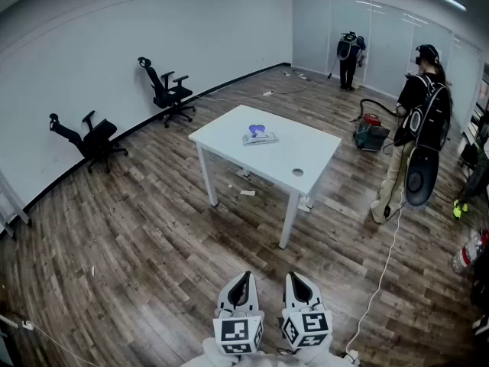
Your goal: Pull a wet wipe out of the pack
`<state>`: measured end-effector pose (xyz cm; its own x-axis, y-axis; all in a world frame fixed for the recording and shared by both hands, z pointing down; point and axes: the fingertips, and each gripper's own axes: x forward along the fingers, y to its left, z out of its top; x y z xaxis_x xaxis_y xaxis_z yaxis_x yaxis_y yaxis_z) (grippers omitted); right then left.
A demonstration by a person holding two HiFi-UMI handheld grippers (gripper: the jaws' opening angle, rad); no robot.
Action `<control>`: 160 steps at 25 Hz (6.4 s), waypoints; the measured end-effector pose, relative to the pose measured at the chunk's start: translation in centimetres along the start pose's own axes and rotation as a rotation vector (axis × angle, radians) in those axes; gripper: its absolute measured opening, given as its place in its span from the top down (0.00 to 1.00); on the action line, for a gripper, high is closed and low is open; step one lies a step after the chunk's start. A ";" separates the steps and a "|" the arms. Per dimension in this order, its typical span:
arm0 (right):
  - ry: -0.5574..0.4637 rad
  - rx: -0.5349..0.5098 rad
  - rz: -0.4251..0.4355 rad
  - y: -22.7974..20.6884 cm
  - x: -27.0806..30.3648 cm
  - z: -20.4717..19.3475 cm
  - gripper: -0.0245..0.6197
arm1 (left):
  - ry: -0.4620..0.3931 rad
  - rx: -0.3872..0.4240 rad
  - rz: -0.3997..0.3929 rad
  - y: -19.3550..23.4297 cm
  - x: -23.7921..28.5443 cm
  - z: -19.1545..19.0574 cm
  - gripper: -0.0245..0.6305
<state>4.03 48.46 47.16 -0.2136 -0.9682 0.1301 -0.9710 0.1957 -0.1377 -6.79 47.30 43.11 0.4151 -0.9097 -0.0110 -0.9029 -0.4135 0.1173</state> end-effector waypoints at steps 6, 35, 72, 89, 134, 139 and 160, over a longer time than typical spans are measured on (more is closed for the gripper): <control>0.008 0.004 -0.009 -1.4 1.8 -0.2 0.95 | 0.005 0.000 -0.004 0.1 2.2 -0.4 0.96; 0.001 0.006 -0.011 -4.0 20.8 4.2 0.95 | 0.013 0.008 -0.015 8.8 19.3 1.7 0.96; 0.048 0.034 -0.049 -4.9 33.3 4.2 0.95 | 0.026 -0.003 -0.036 16.3 29.7 1.2 0.96; 0.046 0.054 -0.035 -7.2 36.4 4.1 0.95 | 0.030 -0.006 -0.015 16.4 32.9 0.4 0.96; 0.086 0.073 0.038 -21.1 62.2 10.4 0.95 | 0.067 -0.010 0.041 19.8 61.5 1.0 0.96; 0.098 0.083 0.040 -22.1 63.2 10.2 0.95 | 0.080 0.003 0.039 19.6 63.1 0.8 0.96; 0.139 0.106 0.027 -22.8 66.8 9.4 0.95 | 0.112 -0.009 0.047 21.5 66.6 0.9 0.96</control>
<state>12.90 -22.10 49.74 -0.2589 -0.9306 0.2586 -0.9496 0.1963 -0.2443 1.34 -22.18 44.06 0.3828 -0.9177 0.1060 -0.9208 -0.3698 0.1237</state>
